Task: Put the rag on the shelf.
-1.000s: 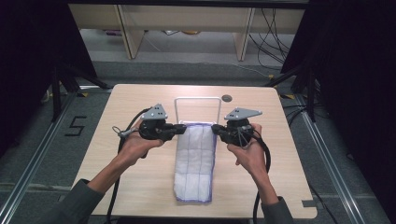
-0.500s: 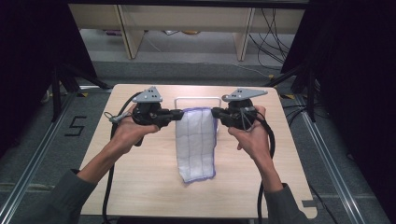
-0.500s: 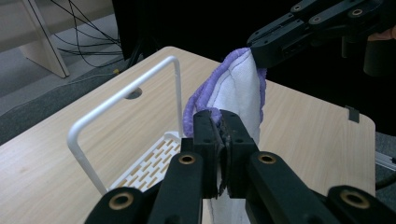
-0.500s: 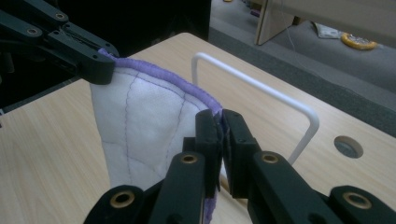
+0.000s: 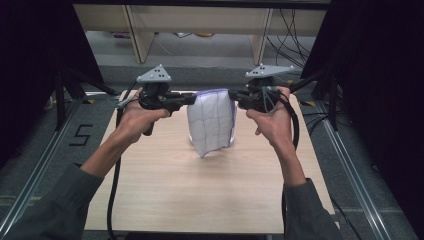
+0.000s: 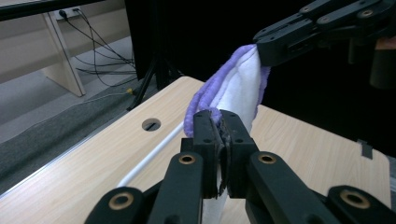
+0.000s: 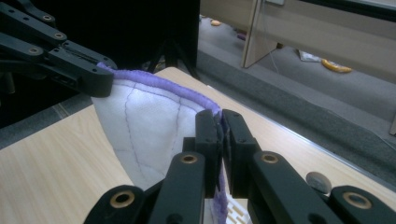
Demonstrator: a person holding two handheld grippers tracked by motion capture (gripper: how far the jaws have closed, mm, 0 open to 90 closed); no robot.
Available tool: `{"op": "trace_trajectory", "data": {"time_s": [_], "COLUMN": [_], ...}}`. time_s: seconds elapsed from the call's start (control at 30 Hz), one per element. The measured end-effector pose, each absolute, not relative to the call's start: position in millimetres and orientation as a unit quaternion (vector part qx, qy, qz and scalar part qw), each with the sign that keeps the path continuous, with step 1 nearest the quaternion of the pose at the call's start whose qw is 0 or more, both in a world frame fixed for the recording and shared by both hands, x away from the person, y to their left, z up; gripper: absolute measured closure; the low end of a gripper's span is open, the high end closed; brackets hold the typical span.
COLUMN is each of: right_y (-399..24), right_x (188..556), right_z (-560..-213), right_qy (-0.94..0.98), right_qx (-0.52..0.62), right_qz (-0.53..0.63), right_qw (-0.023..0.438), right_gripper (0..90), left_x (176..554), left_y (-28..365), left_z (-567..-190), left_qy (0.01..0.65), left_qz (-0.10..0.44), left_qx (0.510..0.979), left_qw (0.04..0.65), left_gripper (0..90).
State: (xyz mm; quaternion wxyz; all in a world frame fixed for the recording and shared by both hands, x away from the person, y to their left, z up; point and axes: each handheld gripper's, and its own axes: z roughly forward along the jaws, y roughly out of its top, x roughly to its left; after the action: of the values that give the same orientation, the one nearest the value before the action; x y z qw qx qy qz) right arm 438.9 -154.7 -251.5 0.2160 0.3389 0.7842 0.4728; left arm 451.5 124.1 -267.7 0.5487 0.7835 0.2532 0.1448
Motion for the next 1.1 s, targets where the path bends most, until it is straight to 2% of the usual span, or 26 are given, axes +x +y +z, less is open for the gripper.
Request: {"op": "trace_trajectory", "data": {"time_s": [0.4, 0.57, 0.7, 1.1], "right_y": [-150, -149, -147, -137], "right_x": [466, 476, 489, 528], "right_z": [-235, -227, -222, -221], "right_qy": [0.767, 0.763, 0.759, 0.753], "right_qx": [0.357, 0.360, 0.363, 0.381], "right_qz": [0.486, 0.484, 0.480, 0.478], "right_qw": [0.217, 0.233, 0.248, 0.245], "right_gripper": [86.1, 86.1, 86.1, 85.9], "left_x": [481, 493, 503, 541], "left_y": [123, 121, 119, 116], "left_z": [-243, -236, -234, -239], "left_qy": [0.280, 0.293, 0.309, 0.347], "left_qz": [0.166, 0.172, 0.170, 0.162], "left_qx": [0.762, 0.755, 0.747, 0.723], "left_qw": [0.560, 0.560, 0.563, 0.575], "left_gripper": [85.7, 85.6, 85.6, 85.4]}}
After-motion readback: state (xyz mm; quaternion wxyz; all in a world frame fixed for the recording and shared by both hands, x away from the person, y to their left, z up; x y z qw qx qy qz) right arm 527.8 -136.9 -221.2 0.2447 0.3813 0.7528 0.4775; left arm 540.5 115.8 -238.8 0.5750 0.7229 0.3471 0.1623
